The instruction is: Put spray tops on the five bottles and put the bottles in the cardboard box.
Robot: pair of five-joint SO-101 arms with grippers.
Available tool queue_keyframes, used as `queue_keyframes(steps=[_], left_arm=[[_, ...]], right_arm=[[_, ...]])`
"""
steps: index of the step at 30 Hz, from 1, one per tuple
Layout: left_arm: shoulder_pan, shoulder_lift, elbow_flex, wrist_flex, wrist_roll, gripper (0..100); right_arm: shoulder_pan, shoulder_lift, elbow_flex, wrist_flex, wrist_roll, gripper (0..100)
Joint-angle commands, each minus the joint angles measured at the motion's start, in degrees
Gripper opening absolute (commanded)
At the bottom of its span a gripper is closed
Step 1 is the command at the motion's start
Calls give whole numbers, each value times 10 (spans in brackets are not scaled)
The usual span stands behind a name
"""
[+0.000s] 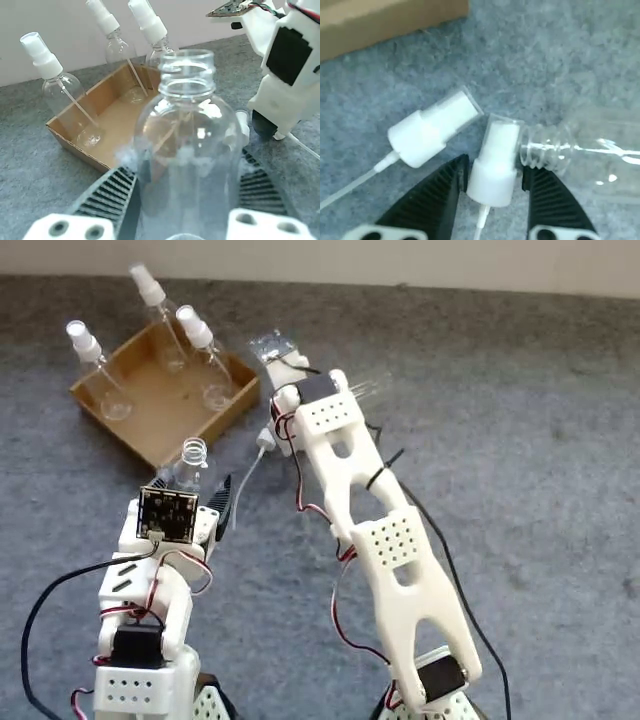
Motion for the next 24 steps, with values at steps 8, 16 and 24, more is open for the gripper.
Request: queue_keyframes(steps=[8, 16, 24], left_arm=[[-2, -4, 7, -15, 5, 153], [51, -4, 7, -11, 3, 153], [112, -4, 12, -11, 2, 153]], right_arm=[[0, 41, -257, 142, -6, 9], [15, -4, -343, 203, -8, 8], [76, -132, -339, 204, -10, 8]])
